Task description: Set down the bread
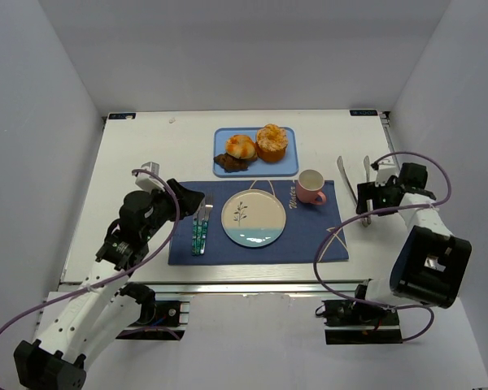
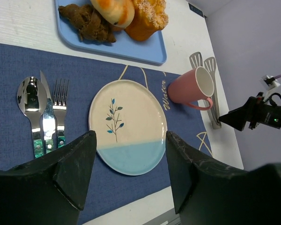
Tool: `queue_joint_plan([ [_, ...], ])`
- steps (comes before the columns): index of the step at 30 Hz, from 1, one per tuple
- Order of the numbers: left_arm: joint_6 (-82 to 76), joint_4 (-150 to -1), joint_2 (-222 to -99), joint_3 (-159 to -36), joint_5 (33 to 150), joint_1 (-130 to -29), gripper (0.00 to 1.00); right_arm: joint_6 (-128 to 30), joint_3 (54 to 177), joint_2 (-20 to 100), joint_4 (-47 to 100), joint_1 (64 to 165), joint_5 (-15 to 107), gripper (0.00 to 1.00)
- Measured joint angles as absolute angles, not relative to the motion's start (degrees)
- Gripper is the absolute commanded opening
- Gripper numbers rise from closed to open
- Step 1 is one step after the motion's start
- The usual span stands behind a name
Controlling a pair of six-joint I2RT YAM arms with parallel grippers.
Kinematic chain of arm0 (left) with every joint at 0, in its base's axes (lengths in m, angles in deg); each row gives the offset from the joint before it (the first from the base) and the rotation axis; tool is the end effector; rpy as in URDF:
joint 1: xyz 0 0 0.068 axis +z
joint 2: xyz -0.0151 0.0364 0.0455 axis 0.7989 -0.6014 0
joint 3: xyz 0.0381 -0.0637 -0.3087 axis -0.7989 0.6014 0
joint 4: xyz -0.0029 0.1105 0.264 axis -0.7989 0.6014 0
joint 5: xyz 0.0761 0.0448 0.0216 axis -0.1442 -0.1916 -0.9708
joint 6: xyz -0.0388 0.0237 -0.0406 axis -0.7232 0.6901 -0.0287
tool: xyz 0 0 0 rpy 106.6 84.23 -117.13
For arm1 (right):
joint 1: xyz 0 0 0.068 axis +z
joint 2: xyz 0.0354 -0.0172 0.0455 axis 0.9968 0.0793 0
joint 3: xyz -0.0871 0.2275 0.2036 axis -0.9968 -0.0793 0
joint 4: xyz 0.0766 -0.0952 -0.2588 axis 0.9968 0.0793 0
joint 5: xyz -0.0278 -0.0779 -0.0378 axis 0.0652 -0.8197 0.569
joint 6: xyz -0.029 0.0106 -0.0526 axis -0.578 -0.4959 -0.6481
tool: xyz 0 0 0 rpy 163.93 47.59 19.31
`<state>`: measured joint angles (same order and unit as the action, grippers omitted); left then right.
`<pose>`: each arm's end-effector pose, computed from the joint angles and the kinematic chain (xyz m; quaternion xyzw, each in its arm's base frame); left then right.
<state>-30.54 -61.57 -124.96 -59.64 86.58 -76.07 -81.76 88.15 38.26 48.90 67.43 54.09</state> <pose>0.1581 -0.0701 0.3088 -0.0929 0.8016 -0.3241 0.4938 0.2837 -0.0790 0.2329 -0.1077 0.9374 0.0102 0.3312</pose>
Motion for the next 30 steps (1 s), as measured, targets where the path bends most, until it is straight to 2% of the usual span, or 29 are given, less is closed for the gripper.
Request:
queue_joint_plan([
  [9, -30.4, -61.2, -126.9, -59.6, 86.5, -76.1, 0.7, -80.3, 90.9, 52.2, 42.3, 71.5, 47.3, 0.89],
  [15, -30.6, -60.4, -126.4, -59.6, 86.0, -76.1, 0.7, -78.0, 95.1, 57.3, 37.8, 72.9, 46.7, 0.84],
  [19, -30.8, -59.9, -126.2, -59.6, 85.6, -76.1, 0.7, -76.5, 96.1, 58.9, 35.1, 73.9, 46.9, 0.77],
  [20, -30.9, -59.8, -126.2, -59.6, 85.6, -76.1, 0.7, -76.1, 96.1, 59.1, 34.5, 74.1, 47.0, 0.73],
  [21, -31.0, -59.8, -126.2, -59.6, 85.5, -76.1, 0.7, -75.9, 96.1, 59.2, 34.1, 74.2, 47.2, 0.61],
  [23, -31.2, -59.7, -126.2, -59.6, 85.5, -76.1, 0.7, -75.6, 96.1, 59.4, 33.5, 74.4, 47.6, 0.45],
  [24, -31.2, -59.7, -126.2, -59.6, 85.5, -76.1, 0.7, -75.6, 96.1, 59.5, 33.1, 74.4, 47.7, 0.3],
  [26, -31.3, -59.7, -126.1, -59.6, 85.4, -76.1, 0.7, -75.8, 96.1, 59.5, 32.9, 74.4, 47.8, 0.16],
  [27, -31.3, -59.7, -126.1, -59.6, 85.4, -76.1, 0.7, -75.7, 96.1, 59.5, 32.9, 74.3, 47.9, 0.03],
  [30, -31.3, -59.2, -125.6, -59.6, 85.4, -76.1, 0.7, -75.7, 95.4, 58.3, 33.8, 73.7, 48.6, 0.0],
])
